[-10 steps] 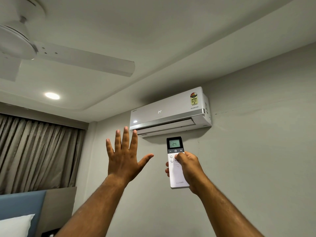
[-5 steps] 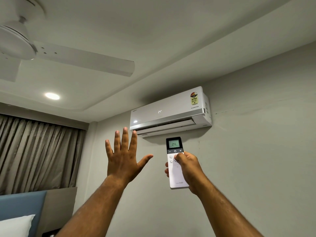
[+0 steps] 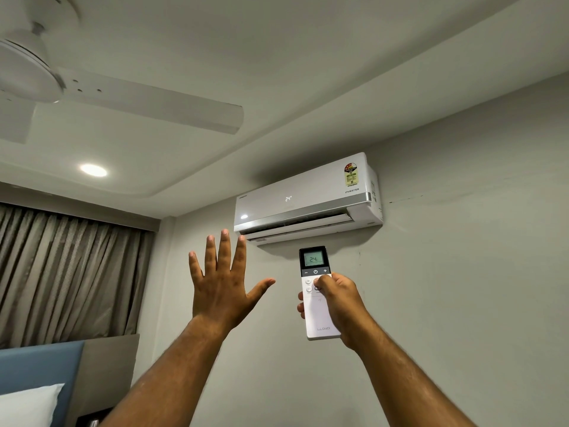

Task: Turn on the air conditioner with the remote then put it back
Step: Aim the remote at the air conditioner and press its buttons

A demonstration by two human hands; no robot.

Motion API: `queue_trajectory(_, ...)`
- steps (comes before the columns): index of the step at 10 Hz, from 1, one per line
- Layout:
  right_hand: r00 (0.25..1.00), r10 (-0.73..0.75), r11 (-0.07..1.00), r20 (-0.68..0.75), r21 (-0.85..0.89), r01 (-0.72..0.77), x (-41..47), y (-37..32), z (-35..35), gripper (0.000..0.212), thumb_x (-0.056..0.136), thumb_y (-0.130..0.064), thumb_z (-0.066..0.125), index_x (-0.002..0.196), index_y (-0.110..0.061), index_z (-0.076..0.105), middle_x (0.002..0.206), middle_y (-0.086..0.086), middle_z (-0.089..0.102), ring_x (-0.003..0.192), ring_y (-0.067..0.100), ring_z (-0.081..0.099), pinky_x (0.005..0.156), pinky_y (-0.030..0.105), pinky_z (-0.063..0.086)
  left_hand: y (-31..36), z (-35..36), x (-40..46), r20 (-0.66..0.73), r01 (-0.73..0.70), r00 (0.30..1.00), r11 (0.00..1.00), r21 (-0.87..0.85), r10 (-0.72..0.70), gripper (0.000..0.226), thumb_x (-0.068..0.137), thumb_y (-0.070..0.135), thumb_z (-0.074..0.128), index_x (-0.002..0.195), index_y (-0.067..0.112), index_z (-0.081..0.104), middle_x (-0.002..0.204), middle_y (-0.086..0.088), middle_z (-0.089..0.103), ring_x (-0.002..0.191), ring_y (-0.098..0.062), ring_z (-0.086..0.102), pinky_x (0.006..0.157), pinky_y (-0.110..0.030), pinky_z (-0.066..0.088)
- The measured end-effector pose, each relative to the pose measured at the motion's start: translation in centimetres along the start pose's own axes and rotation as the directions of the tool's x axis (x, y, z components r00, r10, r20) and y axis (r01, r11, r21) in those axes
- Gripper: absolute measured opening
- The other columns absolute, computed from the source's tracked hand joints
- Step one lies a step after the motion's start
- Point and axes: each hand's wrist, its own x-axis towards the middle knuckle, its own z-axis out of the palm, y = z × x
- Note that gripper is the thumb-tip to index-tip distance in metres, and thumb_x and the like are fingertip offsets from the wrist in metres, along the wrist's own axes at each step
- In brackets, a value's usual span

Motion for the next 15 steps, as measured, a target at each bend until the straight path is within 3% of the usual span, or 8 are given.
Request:
queue_trajectory(6,1.0,0.009,0.999,-0.008,-0.038,-0.009,0.08,0.09,0.62,0.014,0.097,-0.018,0.048,0.101,-0.01,0.058,0.089,0.018,0.074,0.061,0.026,0.073,0.055,0.033,0.06,-0.71,0.48,-0.03,0.005,-0.005,1.0,1.0,0.005,0.005,0.099,0.067,0.087,-0.001,0.145,0.026,-0.013,0.156,-0.007,-0.016,0.145,-0.032,-0.013,0.112,-0.061,-0.008)
queue_trajectory(15,1.0,-0.006,1.0,-0.011,-0.015,0.006,0.04,-0.24,0.26,0.015,0.095,-0.015,0.047,0.099,-0.006,0.058,0.082,0.019,0.074,0.057,0.026,0.073,0.051,0.031,0.057,-0.94,0.29,-0.35,0.003,0.002,1.0,1.0,-0.016,-0.002,0.098,0.069,0.086,0.002,0.146,0.026,-0.011,0.156,-0.007,-0.014,0.145,-0.032,-0.012,0.113,-0.061,-0.006)
